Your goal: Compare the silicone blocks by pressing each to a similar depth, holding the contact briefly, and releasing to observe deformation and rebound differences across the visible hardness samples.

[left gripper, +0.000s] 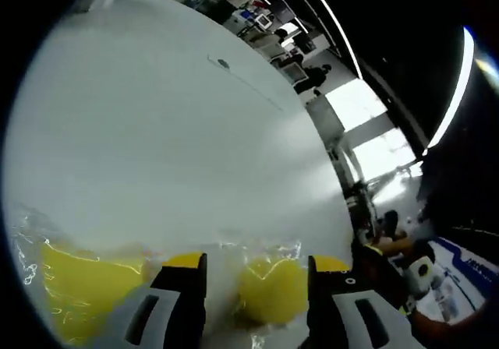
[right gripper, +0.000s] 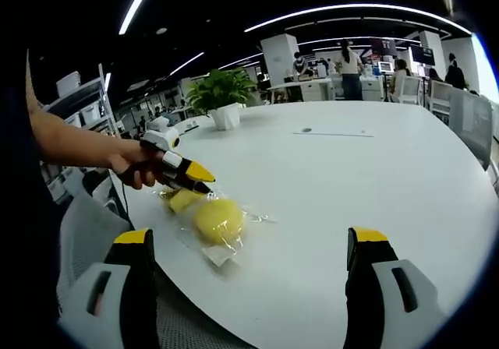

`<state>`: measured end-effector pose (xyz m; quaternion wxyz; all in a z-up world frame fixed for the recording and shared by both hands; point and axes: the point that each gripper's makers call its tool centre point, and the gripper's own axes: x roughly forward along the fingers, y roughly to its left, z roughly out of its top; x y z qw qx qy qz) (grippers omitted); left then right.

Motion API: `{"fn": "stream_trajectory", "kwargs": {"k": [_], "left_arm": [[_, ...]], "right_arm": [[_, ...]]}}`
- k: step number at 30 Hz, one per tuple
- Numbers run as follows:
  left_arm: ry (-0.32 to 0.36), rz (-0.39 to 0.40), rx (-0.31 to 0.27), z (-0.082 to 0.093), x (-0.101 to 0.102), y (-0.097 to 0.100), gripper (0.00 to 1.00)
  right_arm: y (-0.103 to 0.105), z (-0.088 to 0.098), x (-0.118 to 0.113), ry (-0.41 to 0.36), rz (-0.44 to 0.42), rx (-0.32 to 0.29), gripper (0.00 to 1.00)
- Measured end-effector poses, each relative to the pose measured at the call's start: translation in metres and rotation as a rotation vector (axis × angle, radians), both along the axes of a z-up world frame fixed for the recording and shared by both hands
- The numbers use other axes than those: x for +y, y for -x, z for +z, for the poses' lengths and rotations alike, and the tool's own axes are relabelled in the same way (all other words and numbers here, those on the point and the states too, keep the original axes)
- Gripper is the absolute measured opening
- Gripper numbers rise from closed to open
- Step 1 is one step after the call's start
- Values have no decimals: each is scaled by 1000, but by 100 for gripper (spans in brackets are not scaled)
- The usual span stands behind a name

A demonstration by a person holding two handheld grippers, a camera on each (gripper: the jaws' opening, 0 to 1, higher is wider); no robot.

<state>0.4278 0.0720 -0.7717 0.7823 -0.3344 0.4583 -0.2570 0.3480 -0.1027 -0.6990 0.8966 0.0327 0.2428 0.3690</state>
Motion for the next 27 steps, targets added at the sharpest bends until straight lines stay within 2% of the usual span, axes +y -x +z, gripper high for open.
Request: {"fn": "stream_trajectory", "kwargs": {"k": [5,7,12,14,17,22,27], "left_arm": [[-35,5,23,-9,0,-1,39],[-32,0,51,-13,0,3,27],[-34,13,68,-17,-1,1,26],[-43,37,54,-19,0,-5,23],[-36,21,80,-24,-7,-1,22],[-76,8,63,-28,-7,-1,15],[-98,2,44,-31,-9,-3,14]], "right_arm": [[2,1,2,6,14,-2,96],[2,1,2,5,16,-1,96],[4,1,3,5,21,4,96],[5,-1,2,6,21,8,96],[7,-2,3,9,28,11,96],[7,-3,0,2,20,19,96],[8,0,-1,-10,17,21,96]]}}
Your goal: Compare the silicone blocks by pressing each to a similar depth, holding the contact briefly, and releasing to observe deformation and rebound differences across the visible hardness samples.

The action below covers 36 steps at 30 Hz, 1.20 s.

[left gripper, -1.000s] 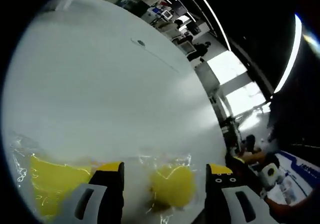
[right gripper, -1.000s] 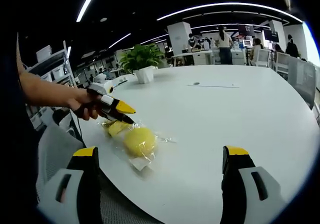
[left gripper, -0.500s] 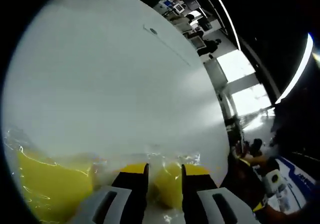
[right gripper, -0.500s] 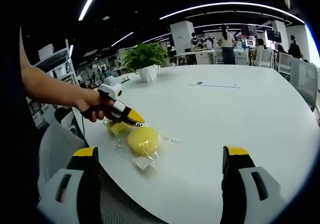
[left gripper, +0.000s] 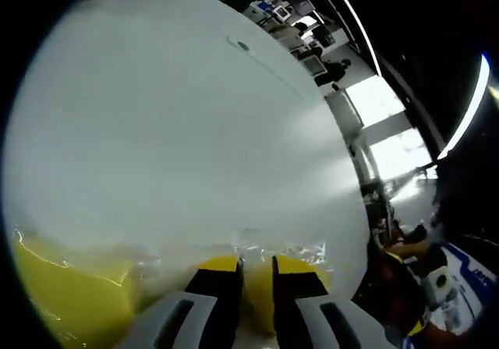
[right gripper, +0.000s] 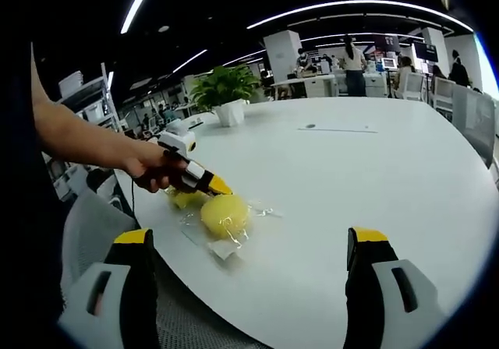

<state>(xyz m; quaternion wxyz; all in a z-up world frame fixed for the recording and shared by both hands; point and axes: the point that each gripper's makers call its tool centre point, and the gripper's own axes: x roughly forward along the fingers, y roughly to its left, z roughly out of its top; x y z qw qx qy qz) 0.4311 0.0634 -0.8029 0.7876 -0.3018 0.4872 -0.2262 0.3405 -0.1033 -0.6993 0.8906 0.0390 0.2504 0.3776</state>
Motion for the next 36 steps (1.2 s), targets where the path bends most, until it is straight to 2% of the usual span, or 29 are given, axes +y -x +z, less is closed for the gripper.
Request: {"fn": "stream_trajectory", "kwargs": {"k": [3,7,16,18,20,23,28,36], "left_arm": [[14,-4,13,-2,-2,1,11],[9,-5,2,0,-5,1,2],[3,4,15,-2,-3,2,0],[15,24,31,-2,-3,2,0],[70,59,49,4,-5,0,0],[38,32,-5,8,-8,-1,0],[68,29,-21,16,-9,0,0],[122,-7,-98,42,-15,1,0]], "right_arm": [[-1,0,-3,1,-7,-2,96],[-2,-1,-5,0,-16,2,96],[-4,-1,-8,2,-22,2,96],[-4,-1,-7,1,-22,2,96],[-4,-2,-7,2,-19,0,96],[-4,-2,-5,0,-19,0,96],[-4,0,-5,3,-13,-5,96],[-6,5,-4,-5,-19,-13,96]]}}
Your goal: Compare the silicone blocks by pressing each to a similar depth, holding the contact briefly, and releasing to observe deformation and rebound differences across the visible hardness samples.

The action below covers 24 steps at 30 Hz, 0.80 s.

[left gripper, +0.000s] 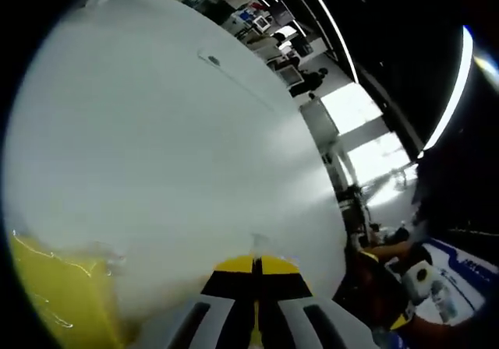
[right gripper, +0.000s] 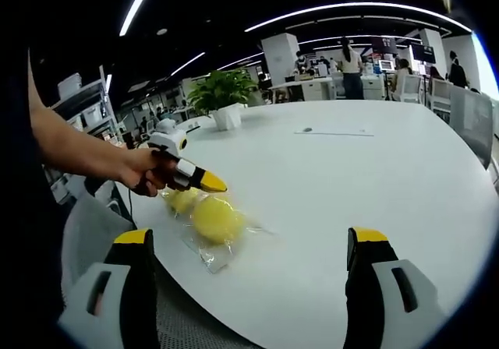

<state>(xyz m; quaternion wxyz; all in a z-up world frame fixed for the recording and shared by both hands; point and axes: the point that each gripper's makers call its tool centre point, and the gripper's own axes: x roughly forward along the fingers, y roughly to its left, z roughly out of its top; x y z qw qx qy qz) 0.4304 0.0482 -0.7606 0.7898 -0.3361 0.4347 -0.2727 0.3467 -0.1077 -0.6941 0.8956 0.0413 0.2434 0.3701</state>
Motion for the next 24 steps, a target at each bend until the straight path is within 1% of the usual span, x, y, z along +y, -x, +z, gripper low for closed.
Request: {"fn": "stream_trajectory", "kwargs": {"k": [2,4,6,9,10,11,15,16,17,18,19,20,22,23,24], "left_arm": [[18,-11,-47,10,-2,-1,0],[87,11,-54,28,-5,-1,0],[79,-10,-103,39,-5,-1,0],[93,-27,-124,52,-7,2,0],[93,-38,-155,56,-6,1,0],[108,-48,-186,63,-8,1,0],[127,-68,-254,84,-12,-1,0],[126,-88,-283,92,-15,0,0],[119,-93,-296,95,-15,0,0],[102,-115,-328,100,-15,0,0],[91,-128,-347,103,-16,0,0],[70,-159,-389,109,-18,2,0],[48,-190,-427,116,-19,5,0],[32,-216,-464,122,-20,8,0],[27,-225,-477,126,-20,9,0]], "right_arm": [[0,1,0,-3,-2,0,96],[-1,1,1,-4,-2,-2,96],[0,3,2,-3,4,-7,96],[-1,4,3,-3,9,-8,96],[-1,4,3,-2,11,-8,96],[-2,5,4,-3,12,-9,96],[-7,13,4,-25,2,-28,96],[-8,16,4,-31,0,-32,96],[-8,19,5,-34,4,-41,96],[-9,22,6,-28,11,-66,96],[-10,24,7,-12,19,-86,96],[-10,25,8,-19,20,-79,96],[-12,27,10,-38,27,-67,96],[-13,29,10,-43,31,-72,96],[-13,33,11,-55,35,-80,96]]}}
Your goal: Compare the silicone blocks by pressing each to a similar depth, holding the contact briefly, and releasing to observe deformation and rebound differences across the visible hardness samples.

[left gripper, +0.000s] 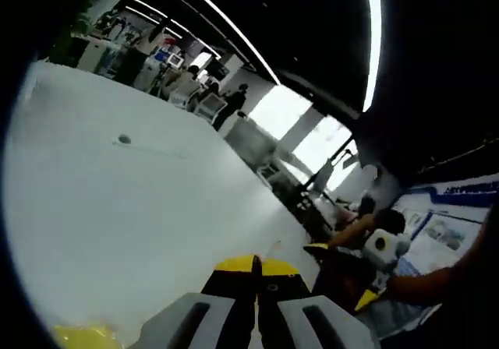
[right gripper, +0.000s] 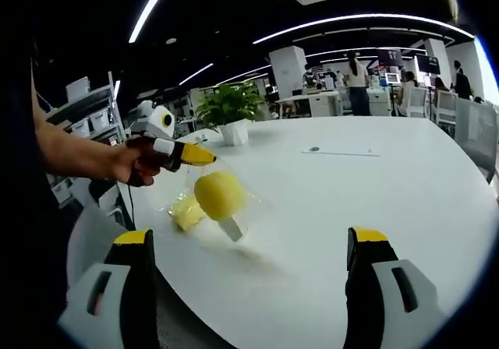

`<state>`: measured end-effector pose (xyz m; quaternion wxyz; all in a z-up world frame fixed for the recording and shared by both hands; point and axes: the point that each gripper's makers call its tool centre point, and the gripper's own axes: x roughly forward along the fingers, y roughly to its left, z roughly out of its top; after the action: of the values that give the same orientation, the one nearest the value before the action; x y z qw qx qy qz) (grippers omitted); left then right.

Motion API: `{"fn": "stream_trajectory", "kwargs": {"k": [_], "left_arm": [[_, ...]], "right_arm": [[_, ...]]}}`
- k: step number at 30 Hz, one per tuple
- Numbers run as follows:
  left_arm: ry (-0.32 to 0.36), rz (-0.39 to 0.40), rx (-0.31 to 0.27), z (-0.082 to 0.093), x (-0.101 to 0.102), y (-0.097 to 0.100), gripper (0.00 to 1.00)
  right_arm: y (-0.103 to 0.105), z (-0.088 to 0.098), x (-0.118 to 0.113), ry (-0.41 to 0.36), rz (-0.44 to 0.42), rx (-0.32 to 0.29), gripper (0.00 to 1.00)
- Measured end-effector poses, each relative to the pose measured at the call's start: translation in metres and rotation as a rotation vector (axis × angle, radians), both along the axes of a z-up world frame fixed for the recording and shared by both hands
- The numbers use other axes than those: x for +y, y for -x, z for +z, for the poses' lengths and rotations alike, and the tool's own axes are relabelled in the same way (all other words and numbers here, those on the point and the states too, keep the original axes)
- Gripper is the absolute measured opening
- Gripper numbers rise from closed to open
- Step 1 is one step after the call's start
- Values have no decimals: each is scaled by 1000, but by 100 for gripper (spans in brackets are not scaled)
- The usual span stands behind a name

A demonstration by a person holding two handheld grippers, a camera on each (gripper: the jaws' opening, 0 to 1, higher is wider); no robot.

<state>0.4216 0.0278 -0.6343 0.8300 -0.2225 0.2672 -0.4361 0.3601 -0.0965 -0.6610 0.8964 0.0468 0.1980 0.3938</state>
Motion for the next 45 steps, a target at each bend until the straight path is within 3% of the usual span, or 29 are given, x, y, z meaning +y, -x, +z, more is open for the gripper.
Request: {"fn": "stream_trajectory", "kwargs": {"k": [10,12,13,14,15,17,21,24,25,27,32,35,45], "left_arm": [[17,-81,-128,61,-9,10,0],[28,-94,-146,73,-10,13,0],[31,-99,-156,80,-10,14,0],[32,-100,-162,84,-10,15,0],[38,-106,-162,89,-10,16,0],[45,-112,-163,97,-10,18,0],[60,-127,-163,107,-10,23,0],[70,-133,-161,114,-10,25,0],[76,-136,-158,116,-10,26,0],[79,-146,-169,122,-10,30,0],[93,-152,-171,132,-10,36,0],[131,-159,-161,136,-10,40,0],[203,-163,-132,153,-6,49,0]], "right_arm": [[-9,25,2,-63,-5,-42,96],[-11,35,7,-91,12,-99,96],[-13,47,11,-106,27,-184,96],[-13,51,13,-110,36,-204,96],[-12,50,15,-109,39,-178,96],[-14,61,23,-123,70,-215,93],[-19,76,36,-157,113,-223,91],[-15,86,49,-257,156,-152,92],[-17,88,51,-268,161,-156,92],[-16,88,55,-217,186,-204,89],[-13,96,66,-253,225,-205,77],[-13,105,76,-259,258,-261,72],[-10,109,96,-269,361,-237,50]]}}
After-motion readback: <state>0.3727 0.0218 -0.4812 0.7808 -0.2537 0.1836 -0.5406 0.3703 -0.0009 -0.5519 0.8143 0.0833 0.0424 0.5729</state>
